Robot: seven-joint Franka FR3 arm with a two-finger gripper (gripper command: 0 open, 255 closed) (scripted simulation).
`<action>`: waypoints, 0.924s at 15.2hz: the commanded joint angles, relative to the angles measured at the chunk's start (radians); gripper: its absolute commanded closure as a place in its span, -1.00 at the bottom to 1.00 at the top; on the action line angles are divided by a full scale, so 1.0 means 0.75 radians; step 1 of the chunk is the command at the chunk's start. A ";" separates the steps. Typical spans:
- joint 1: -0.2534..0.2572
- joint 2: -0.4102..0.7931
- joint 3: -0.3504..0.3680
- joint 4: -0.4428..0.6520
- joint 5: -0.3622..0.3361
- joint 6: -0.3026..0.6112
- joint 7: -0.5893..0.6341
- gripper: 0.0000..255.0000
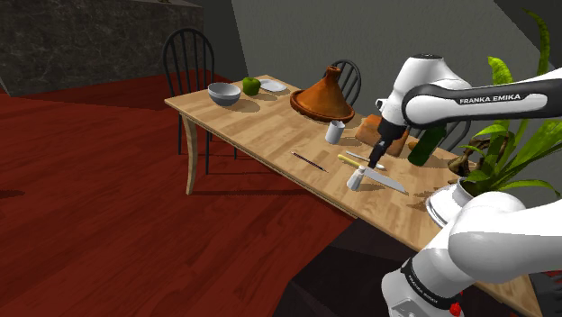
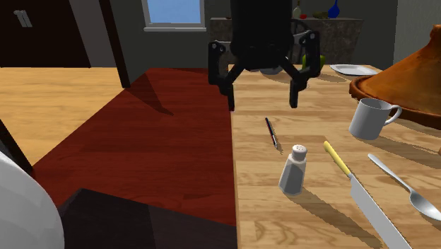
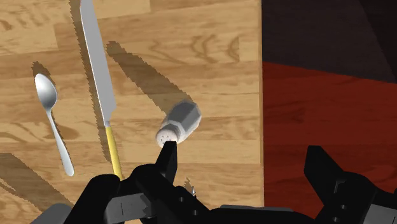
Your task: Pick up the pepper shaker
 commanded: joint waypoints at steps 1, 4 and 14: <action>-0.003 0.090 -0.075 -0.002 -0.035 0.136 -0.073 -1.00; 0.010 0.240 -0.188 0.006 -0.060 0.334 -0.183 -1.00; 0.120 0.634 -0.412 0.040 0.063 0.770 -0.446 -1.00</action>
